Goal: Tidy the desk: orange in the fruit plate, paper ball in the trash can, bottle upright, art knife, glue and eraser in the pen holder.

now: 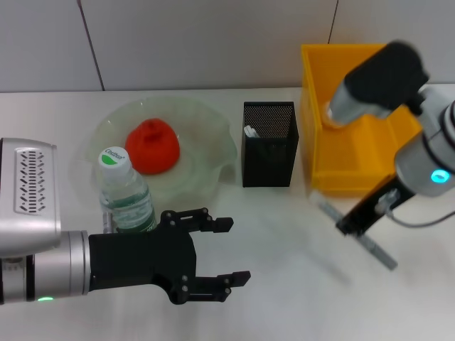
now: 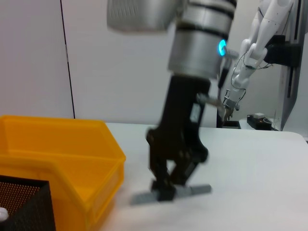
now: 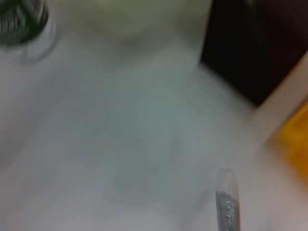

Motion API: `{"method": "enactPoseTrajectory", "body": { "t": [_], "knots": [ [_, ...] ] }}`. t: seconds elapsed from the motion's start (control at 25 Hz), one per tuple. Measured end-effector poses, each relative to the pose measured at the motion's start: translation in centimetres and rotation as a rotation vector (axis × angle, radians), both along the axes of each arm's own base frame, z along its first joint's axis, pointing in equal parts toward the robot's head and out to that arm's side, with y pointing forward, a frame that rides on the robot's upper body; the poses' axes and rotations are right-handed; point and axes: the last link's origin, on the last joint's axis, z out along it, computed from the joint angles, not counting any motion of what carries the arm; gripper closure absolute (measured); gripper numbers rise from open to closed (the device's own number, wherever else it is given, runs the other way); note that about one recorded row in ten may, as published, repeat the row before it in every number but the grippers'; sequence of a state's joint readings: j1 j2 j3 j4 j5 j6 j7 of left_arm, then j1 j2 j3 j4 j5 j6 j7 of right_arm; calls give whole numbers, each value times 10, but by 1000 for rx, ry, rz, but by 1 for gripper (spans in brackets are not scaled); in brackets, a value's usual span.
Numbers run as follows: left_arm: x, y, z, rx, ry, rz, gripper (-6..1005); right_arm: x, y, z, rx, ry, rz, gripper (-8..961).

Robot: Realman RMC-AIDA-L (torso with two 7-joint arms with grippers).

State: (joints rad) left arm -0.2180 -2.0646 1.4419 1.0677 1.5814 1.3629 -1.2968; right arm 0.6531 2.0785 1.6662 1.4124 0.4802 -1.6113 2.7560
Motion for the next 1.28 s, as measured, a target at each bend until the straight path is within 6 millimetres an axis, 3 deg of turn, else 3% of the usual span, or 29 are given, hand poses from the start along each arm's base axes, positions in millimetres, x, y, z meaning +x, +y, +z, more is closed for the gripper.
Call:
{"method": "enactPoseTrajectory", "body": {
  "t": [0.28, 0.48, 1.0, 1.28],
  "knots": [
    [1, -1, -2, -6, 0, -3, 210, -28, 10, 42, 159, 68, 126, 815],
    [2, -1, -3, -10, 0, -7, 209, -42, 19, 56, 254, 114, 245, 814],
    [2, -1, -4, -18, -1, -8, 209, -58, 47, 57, 384, 261, 471, 820],
    [3, -1, -5, -18, -1, -9, 209, -54, 62, 43, 411, 372, 557, 819]
  ]
}}
